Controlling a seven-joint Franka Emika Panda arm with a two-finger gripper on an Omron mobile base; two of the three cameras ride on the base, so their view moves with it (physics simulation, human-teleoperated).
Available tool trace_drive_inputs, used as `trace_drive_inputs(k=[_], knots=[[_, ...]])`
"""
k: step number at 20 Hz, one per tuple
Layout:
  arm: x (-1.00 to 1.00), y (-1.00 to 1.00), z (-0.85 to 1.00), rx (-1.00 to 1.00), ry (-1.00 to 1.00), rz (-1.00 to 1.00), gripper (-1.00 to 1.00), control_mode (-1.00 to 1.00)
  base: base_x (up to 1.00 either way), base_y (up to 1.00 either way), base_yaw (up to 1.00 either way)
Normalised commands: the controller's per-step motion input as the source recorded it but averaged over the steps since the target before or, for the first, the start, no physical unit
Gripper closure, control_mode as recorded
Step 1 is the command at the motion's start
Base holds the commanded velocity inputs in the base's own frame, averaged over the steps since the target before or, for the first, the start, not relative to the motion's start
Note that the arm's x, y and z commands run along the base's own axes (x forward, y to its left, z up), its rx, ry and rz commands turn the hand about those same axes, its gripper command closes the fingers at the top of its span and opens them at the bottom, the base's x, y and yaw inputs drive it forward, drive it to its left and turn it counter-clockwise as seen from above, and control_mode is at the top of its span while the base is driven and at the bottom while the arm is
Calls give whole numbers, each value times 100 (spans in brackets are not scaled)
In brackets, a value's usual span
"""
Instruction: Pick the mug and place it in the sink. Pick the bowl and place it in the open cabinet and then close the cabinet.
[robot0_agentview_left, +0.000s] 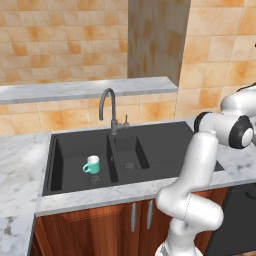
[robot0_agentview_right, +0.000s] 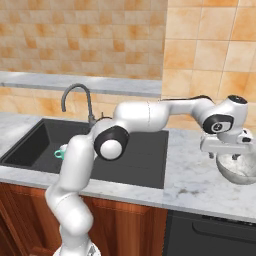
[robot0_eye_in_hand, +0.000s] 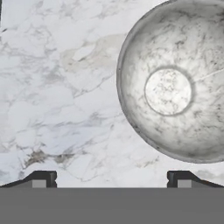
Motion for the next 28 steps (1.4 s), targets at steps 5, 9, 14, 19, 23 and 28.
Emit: trace_drive_inputs(k=[5, 9, 14, 19, 23, 28], knots=[[-31, 48, -7, -18, -9, -5, -100, -100, 0, 0, 0], [-15, 38, 35, -18, -11, -4, -100, -100, 0, 0, 0], [0, 2, 9, -6, 0, -1, -100, -100, 0, 0, 0], [9, -2, 0, 0, 1, 0, -100, -100, 0, 0, 0], [25, -11, 0, 0, 4, 0, -100, -100, 0, 0, 0], [37, -21, 0, 0, 4, 0, -100, -100, 0, 0, 0]])
